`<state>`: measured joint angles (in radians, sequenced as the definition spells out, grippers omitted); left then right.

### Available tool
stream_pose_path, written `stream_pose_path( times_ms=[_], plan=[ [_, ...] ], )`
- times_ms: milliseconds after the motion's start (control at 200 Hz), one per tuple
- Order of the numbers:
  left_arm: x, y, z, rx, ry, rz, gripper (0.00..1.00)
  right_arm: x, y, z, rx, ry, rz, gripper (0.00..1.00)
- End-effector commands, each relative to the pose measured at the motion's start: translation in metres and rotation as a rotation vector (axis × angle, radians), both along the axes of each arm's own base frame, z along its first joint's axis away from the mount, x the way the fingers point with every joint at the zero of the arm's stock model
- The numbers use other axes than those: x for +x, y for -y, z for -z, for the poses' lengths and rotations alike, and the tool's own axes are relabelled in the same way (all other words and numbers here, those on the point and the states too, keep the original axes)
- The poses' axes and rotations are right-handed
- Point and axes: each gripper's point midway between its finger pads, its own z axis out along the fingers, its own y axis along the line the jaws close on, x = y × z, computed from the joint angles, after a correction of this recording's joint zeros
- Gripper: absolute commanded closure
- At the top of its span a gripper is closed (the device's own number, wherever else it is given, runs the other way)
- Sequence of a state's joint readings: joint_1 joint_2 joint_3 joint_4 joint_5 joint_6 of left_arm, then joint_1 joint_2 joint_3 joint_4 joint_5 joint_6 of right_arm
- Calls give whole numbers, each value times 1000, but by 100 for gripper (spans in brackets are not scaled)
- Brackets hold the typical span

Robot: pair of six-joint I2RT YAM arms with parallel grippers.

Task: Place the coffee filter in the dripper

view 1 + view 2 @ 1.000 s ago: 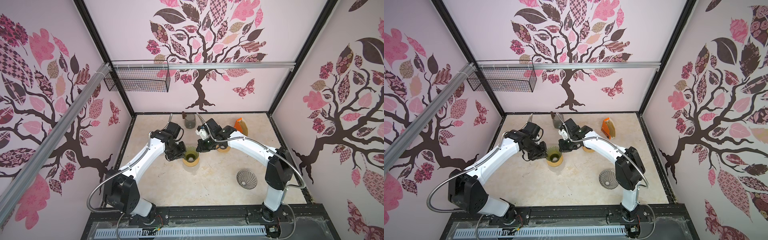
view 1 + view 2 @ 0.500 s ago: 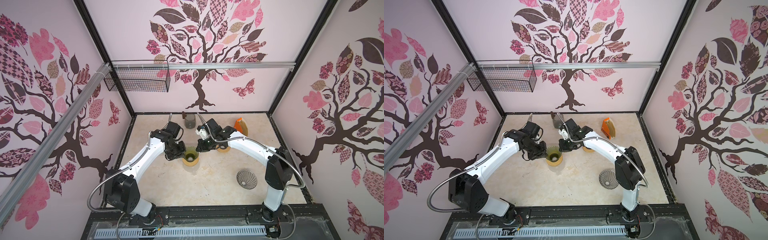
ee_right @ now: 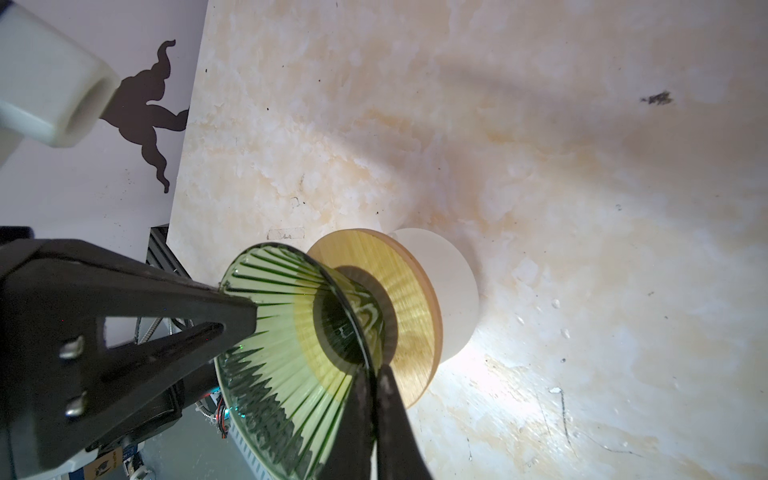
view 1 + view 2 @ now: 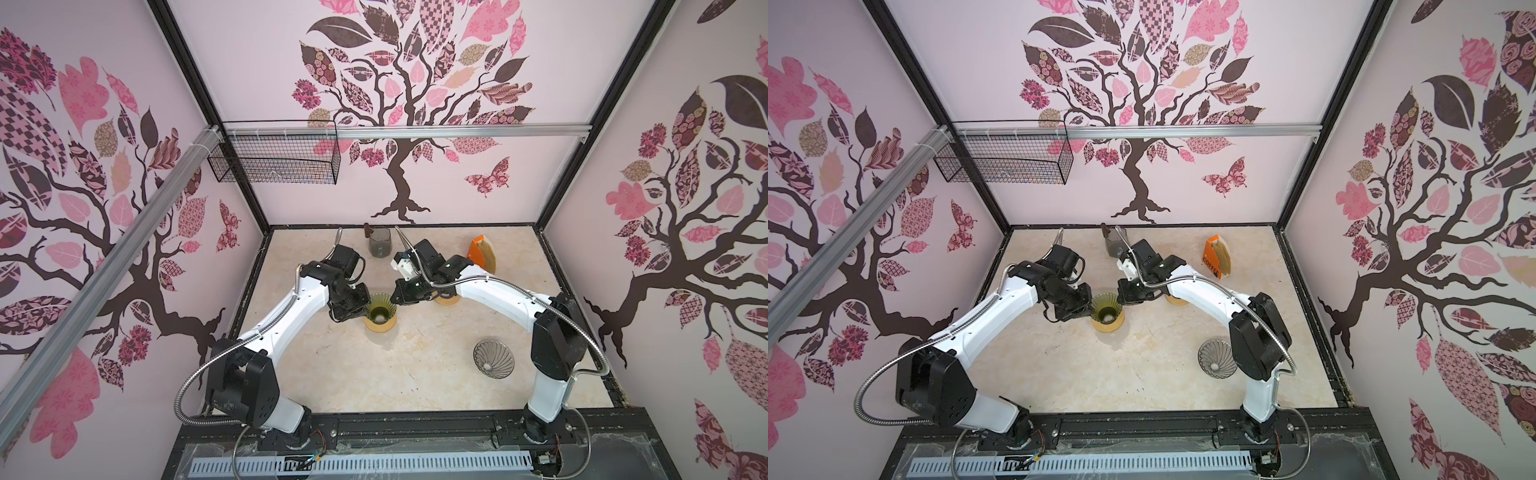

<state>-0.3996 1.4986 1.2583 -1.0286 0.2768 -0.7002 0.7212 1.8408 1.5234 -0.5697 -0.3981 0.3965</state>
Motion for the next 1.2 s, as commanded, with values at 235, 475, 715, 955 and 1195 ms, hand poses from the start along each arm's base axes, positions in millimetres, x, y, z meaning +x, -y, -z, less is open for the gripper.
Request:
stream_pose_path(
  times_ms=[235, 475, 715, 955, 1195],
  plan=[
    [-19, -6, 50, 65, -111, 17, 100, -37, 25, 59, -150, -141, -40, 98],
    [-21, -5, 59, 76, -128, 27, 100, -45, 32, 70, -168, -168, -31, 98],
    [-16, -4, 44, 85, -94, 38, 100, -47, 34, 63, -150, -152, -22, 97],
    [-3, 2, 16, 55, -38, 13, 100, -33, 24, 32, -124, -97, -27, 97],
    [6, 1, -1, 48, 8, -29, 98, -24, 19, 17, -123, -70, -27, 96]
  ],
)
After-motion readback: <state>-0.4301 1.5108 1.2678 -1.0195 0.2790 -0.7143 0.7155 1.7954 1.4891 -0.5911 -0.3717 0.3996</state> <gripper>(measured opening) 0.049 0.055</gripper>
